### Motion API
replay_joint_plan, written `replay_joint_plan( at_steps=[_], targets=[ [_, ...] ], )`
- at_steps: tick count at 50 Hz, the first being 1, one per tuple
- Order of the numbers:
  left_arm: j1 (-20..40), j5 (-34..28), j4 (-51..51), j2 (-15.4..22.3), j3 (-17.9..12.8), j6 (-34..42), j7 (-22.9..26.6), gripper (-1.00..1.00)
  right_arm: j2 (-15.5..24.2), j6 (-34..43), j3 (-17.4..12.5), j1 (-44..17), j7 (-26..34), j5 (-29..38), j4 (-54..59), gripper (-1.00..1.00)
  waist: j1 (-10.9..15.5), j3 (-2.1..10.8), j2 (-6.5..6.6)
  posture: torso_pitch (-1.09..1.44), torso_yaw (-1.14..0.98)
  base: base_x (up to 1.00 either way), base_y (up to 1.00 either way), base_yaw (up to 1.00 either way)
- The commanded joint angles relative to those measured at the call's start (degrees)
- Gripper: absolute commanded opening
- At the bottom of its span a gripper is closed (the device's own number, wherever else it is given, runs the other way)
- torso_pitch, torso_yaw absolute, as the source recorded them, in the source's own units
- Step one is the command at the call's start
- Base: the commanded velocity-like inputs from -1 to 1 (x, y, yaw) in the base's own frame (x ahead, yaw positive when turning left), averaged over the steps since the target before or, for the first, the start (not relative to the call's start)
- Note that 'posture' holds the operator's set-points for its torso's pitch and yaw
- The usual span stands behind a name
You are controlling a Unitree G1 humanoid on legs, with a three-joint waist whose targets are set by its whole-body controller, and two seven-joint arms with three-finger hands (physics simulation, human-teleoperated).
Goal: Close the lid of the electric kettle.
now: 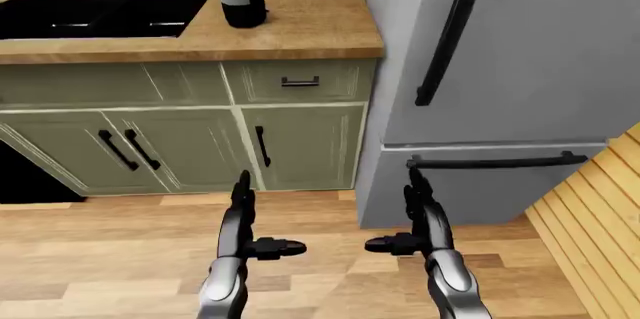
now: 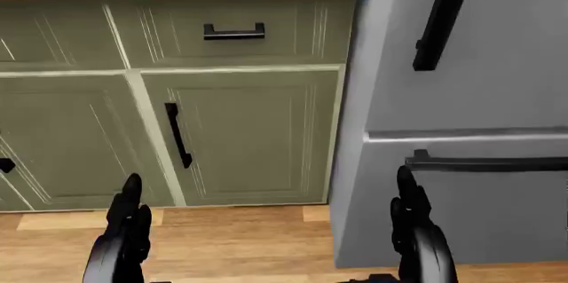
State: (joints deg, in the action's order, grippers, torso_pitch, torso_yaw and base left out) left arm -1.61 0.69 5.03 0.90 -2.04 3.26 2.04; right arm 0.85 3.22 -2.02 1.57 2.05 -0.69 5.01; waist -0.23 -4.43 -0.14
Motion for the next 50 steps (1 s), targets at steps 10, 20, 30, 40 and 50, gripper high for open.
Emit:
replay_joint_plan(
  at_steps=[10,20,30,40,50],
  targets=[
    [0.5,0.6,-7.6,-0.1,0.6,-2.3,1.1,1.0,0.6,-5.7,-0.4,-2.9,-1.0,1.0,-0.5,1.0,0.6,4.25,-0.35,0.0,0.0,0.0,0.0,0.0],
    [0.7,0.7,-6.8,-0.1,0.5,-2.8,1.4,1.0,0.6,-5.8,-0.5,-2.8,-0.9,1.3,-0.7,1.0,0.5,4.98,-0.3,0.0,0.0,0.0,0.0,0.0],
    [0.4,1.0,-8.2,0.0,0.3,-1.7,1.5,1.0,0.6,-3.7,-0.4,-2.3,-1.0,1.6,-3.9,1.0,0.5,5.14,-0.26,0.0,0.0,0.0,0.0,0.0],
    [1.0,2.3,-11.4,0.7,-1.4,1.3,1.7,1.0,1.0,0.1,-1.4,-1.7,-0.8,1.5,-9.6,1.0,0.4,4.68,-0.24,0.0,0.0,0.0,0.0,0.0],
    [2.6,5.9,-19.1,2.6,-6.3,8.4,1.6,1.0,2.3,6.3,-5.1,-1.7,0.1,0.2,-18.5,1.0,0.5,4.42,-0.19,0.0,0.0,0.0,0.0,0.0]
  ],
)
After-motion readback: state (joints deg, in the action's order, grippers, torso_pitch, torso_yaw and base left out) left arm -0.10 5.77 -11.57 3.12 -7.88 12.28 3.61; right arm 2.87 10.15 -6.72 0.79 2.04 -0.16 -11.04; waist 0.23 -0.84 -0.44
